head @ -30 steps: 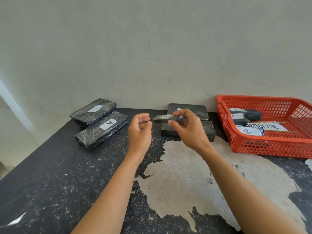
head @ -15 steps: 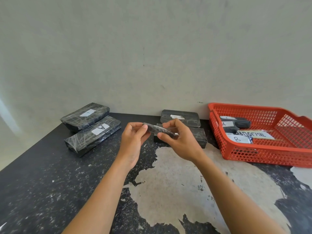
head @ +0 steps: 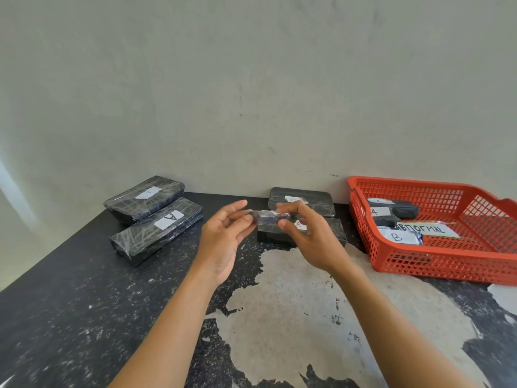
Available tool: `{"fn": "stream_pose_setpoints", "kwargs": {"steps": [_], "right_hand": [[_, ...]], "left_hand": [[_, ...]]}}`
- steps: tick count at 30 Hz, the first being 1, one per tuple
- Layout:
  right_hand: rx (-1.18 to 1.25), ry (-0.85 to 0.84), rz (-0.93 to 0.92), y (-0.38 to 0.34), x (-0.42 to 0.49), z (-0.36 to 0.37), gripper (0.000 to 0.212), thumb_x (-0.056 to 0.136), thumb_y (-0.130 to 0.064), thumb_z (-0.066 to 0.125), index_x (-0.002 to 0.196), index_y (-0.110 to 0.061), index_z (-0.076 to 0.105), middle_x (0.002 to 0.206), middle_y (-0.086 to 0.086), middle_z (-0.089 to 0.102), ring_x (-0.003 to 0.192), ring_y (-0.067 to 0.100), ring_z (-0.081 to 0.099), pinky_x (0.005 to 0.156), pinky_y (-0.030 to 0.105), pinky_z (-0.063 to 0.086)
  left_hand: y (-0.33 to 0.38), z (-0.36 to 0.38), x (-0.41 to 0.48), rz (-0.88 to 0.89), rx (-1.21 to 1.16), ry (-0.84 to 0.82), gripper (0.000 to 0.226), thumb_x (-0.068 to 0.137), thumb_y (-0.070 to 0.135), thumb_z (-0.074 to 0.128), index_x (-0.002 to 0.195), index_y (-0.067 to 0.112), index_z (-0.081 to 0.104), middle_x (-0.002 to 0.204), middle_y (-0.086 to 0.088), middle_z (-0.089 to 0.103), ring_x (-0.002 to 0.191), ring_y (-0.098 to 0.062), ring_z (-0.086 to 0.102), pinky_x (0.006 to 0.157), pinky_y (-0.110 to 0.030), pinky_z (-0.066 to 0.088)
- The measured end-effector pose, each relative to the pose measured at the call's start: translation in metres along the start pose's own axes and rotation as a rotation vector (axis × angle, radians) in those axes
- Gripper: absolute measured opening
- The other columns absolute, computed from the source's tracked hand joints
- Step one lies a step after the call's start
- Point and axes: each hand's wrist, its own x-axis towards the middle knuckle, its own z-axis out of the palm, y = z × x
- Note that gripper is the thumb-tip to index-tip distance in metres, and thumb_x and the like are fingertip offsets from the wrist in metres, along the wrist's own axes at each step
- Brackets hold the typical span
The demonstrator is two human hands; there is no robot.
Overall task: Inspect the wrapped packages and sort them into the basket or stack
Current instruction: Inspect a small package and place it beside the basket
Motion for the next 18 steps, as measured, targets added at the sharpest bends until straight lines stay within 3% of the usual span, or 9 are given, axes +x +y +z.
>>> {"fn": "stream_pose_setpoints", "kwargs": {"steps": [2, 6, 10, 15, 18], "right_hand": [[-0.041, 0.049, -0.002, 0.001, 0.000, 0.003, 0.017, 0.095, -0.030, 0.060, 0.111, -0.036, 0.061, 0.125, -0.020, 0.052, 0.117, 0.009, 0.048, 0.094, 0.025, 0.041], [0.027, 0.168, 0.068, -0.007, 0.000, 0.013, 0.016, 0.096, -0.019, 0.061, 0.108, -0.030, 0.063, 0.108, -0.004, 0.057, 0.085, 0.003, 0.063, 0.076, 0.020, 0.054], [0.280, 0.120, 0.236, -0.020, 0.001, 0.020, 0.020, 0.102, -0.014, 0.048, 0.116, -0.016, 0.062, 0.097, 0.002, 0.067, 0.085, 0.011, 0.070, 0.081, 0.028, 0.059], [0.392, 0.083, 0.293, -0.029, 0.000, 0.020, 0.030, 0.100, -0.039, 0.050, 0.111, -0.015, 0.065, 0.100, 0.004, 0.070, 0.090, 0.014, 0.071, 0.078, 0.025, 0.059], [0.333, 0.133, 0.329, -0.027, 0.000, 0.022, 0.034, 0.091, -0.051, 0.060, 0.102, -0.020, 0.066, 0.095, -0.002, 0.070, 0.088, 0.014, 0.070, 0.075, 0.027, 0.060]], "left_hand": [[-0.001, 0.002, -0.001, 0.019, 0.046, 0.007, 0.028, 0.087, -0.011, 0.061, 0.104, 0.010, 0.069, 0.093, -0.008, 0.072, 0.096, -0.019, 0.069, 0.092, -0.032, 0.055], [-0.008, 0.003, -0.003, 0.100, 0.176, 0.045, 0.026, 0.082, -0.009, 0.068, 0.090, 0.016, 0.073, 0.087, -0.001, 0.074, 0.089, -0.013, 0.068, 0.085, -0.025, 0.054], [-0.013, 0.003, -0.003, 0.202, 0.266, 0.055, 0.023, 0.081, -0.009, 0.071, 0.080, 0.013, 0.067, 0.085, 0.000, 0.073, 0.089, -0.008, 0.071, 0.078, -0.018, 0.053], [-0.017, 0.000, -0.005, 0.263, 0.354, 0.017, 0.026, 0.077, -0.013, 0.074, 0.086, 0.008, 0.061, 0.094, -0.010, 0.072, 0.099, -0.013, 0.072, 0.083, -0.023, 0.056], [-0.021, 0.002, -0.007, 0.255, 0.354, -0.028, 0.045, 0.073, -0.021, 0.072, 0.099, 0.008, 0.050, 0.100, -0.010, 0.059, 0.097, -0.011, 0.069, 0.086, -0.025, 0.056]]}}
